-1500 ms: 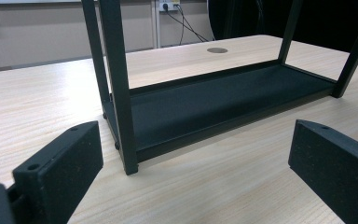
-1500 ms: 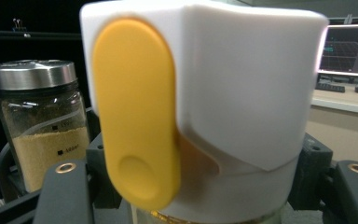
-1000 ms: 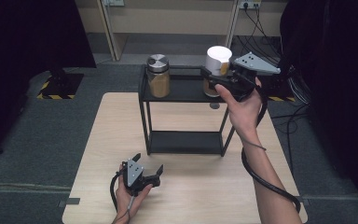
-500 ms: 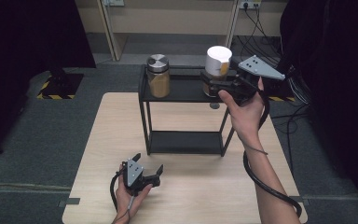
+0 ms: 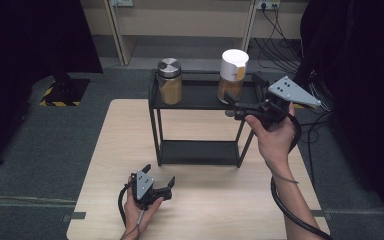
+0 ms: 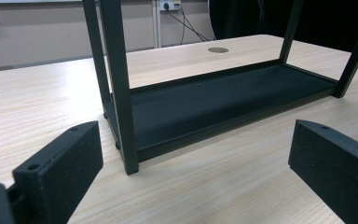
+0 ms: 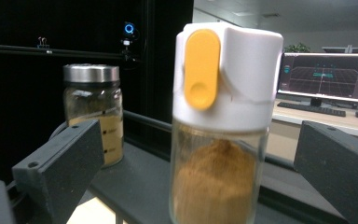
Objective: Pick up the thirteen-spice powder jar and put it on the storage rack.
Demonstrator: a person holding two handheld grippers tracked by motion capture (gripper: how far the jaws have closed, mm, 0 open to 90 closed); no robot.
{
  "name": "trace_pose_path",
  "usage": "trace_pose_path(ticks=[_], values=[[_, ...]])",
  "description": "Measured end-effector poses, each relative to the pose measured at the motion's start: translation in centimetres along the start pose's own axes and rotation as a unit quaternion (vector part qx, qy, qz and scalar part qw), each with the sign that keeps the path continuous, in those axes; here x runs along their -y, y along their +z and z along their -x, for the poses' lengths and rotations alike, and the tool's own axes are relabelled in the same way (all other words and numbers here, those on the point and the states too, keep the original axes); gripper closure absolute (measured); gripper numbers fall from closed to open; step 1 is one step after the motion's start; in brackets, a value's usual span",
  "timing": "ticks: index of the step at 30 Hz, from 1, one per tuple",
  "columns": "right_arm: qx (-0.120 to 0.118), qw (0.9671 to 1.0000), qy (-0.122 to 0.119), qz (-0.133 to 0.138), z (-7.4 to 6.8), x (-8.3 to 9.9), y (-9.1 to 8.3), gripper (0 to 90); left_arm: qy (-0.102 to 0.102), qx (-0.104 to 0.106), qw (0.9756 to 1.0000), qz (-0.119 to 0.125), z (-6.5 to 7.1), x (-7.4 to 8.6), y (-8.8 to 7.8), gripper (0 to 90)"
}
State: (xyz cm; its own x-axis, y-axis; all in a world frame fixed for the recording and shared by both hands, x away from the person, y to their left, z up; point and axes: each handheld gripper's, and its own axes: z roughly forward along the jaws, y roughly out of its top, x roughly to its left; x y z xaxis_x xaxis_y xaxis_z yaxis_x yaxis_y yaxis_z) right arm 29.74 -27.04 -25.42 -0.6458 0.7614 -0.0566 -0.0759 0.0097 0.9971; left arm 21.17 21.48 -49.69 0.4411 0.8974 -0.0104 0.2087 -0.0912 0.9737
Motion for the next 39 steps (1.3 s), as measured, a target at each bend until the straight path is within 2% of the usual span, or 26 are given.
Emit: trace_pose_path(ticks=[11, 16, 27, 39], values=[[-0.008, 0.9999, -0.006, 0.007, -0.3, 1.0, -1.9, 1.7, -0.003, 0.0, 1.0, 0.003, -0.1, 0.1, 0.0, 2.1], [-0.015, 0.9998, -0.007, -0.005, -0.6, 1.8, -2.5, 1.7, -0.002, 0.0, 1.0, 0.003, 0.0, 0.1, -0.1, 2.2], [-0.005, 0.9994, -0.033, -0.013, -2.2, 3.6, -4.9, 1.8, -0.006, -0.001, 1.0, 0.002, 0.0, 0.1, 0.0, 2.1], [-0.001, 0.9994, -0.03, -0.015, -2.3, 5.2, -6.2, 2.2, -0.011, -0.001, 0.9999, 0.002, -0.1, 0.1, 0.0, 2.2]])
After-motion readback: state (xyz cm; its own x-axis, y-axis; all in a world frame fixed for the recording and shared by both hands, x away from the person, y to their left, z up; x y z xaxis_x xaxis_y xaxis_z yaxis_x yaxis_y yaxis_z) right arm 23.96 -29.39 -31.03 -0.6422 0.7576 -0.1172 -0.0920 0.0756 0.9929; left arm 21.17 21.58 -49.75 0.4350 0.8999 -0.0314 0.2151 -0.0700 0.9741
